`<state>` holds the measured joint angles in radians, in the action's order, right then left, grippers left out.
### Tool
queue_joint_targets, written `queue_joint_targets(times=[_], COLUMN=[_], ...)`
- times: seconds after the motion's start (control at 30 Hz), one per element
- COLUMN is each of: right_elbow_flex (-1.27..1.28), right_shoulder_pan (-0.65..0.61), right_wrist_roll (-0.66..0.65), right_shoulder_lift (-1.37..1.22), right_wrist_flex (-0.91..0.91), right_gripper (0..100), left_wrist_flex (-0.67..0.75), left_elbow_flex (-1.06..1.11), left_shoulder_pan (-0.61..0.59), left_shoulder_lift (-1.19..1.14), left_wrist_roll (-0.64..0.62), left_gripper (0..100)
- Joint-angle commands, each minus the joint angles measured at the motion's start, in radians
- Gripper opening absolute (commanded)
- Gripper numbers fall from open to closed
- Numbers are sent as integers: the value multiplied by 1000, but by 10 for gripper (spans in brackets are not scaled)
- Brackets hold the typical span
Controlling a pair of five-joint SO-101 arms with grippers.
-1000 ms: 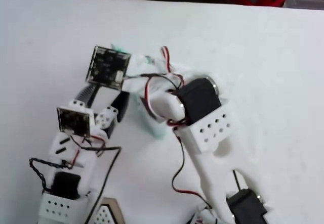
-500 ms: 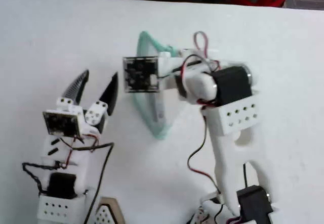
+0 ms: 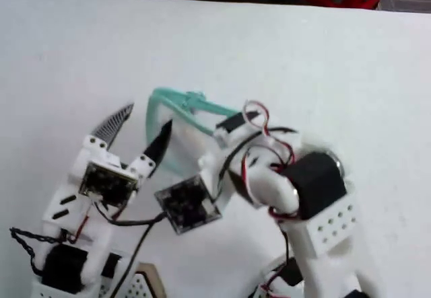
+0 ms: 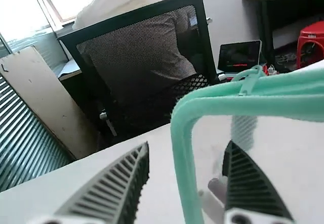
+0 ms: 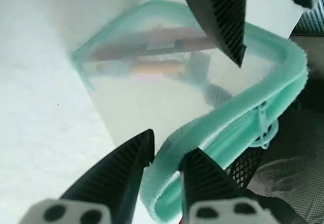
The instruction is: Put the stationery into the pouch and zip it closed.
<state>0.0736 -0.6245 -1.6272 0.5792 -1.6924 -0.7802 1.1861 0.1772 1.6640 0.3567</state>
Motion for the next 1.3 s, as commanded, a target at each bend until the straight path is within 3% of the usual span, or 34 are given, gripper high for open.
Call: queue_joint_targets(times=[0.0, 0.17, 0.5, 0.67, 0.77, 0.87, 1.13, 1.27], right_elbow_flex=[58, 64, 71, 71, 71, 89, 118, 120], right_shoulder_pan=[-22, 8, -18, -47, -47, -44, -33, 5], right_wrist_roll=[-17, -23, -57, -60, -61, -87, -109, -109], right_shoulder_lift=[36, 30, 41, 41, 35, 38, 39, 38], right_wrist_flex=[-30, -28, -33, -33, -31, -31, -27, -25], right_gripper=[18, 18, 18, 18, 18, 18, 18, 18], left_wrist_flex=[-61, -69, -146, -97, -12, -81, -244, -328], left_elbow_flex=[-41, -44, -178, -180, -199, -230, -190, -273], left_shoulder_pan=[16, 15, -124, -136, -249, -317, -139, -116], left_shoulder_lift=[-13, -8, -8, -8, -8, -8, -13, -8], left_wrist_roll=[69, 130, 425, 373, 227, 190, 377, 371], left_gripper=[245, 245, 245, 245, 262, 299, 302, 299])
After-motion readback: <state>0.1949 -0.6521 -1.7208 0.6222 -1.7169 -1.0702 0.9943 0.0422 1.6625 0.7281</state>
